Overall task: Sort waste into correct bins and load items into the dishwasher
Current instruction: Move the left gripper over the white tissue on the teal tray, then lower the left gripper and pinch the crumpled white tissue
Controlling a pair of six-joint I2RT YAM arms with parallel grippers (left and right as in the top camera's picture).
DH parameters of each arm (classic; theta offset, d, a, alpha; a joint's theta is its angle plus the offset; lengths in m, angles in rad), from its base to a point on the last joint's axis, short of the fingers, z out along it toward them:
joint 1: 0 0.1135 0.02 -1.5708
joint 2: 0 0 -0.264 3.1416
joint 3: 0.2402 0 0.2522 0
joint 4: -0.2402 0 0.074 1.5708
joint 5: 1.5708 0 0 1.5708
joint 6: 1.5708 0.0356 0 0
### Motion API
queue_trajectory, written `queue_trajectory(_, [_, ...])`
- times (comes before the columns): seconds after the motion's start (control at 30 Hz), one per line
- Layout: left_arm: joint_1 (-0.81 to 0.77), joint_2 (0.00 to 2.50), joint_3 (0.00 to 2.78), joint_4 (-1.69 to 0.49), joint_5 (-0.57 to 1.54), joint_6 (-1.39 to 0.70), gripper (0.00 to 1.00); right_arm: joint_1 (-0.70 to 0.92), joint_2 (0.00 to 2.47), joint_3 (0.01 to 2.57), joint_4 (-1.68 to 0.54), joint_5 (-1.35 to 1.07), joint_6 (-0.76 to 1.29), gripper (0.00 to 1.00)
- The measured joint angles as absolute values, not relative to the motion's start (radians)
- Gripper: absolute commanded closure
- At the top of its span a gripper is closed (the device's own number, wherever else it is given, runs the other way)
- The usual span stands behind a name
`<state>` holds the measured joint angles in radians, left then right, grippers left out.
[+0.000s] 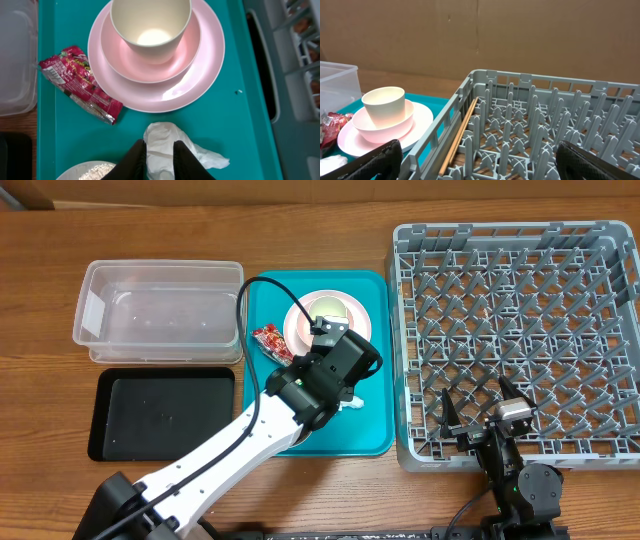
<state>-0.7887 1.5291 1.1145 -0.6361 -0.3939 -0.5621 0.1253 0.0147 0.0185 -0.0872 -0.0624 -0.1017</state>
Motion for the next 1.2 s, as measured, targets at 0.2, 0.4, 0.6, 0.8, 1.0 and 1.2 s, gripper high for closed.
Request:
queue_trajectory(0.2, [-0.789,1.545,1.114,-0.648,-0.394,-0.541,0.53,0.125,0.015,0.019,-0.087,-0.062,-0.102,0.00])
queue_trajectory(0.4, [-0.789,1.545,1.114,-0.642,-0.368,-0.524,0.29,0.125,0.015,0.019,-0.087,-0.062,-0.102,0.00])
queue_trajectory(0.6, [-0.789,1.545,1.114,-0.637,-0.341,-0.517,0.58,0.125,0.015,0.019,-0.088,-0.062,-0.101,0.00])
queue_trajectory(0.8, [-0.789,1.587,1.114,-0.628,-0.332,-0.521,0.16,0.125,0.015,0.019,-0.087,-0.062,-0.102,0.00])
queue_trajectory(1.0, [-0.789,1.624,1.114,-0.631,-0.323,-0.521,0.30,0.125,0.015,0.019,-0.088,-0.062,-0.102,0.00])
queue_trajectory(1.2, [-0.789,1.624,1.114,-0.629,-0.302,-0.520,0.24,0.125,0.015,0.019,-0.087,-0.062,-0.102,0.00])
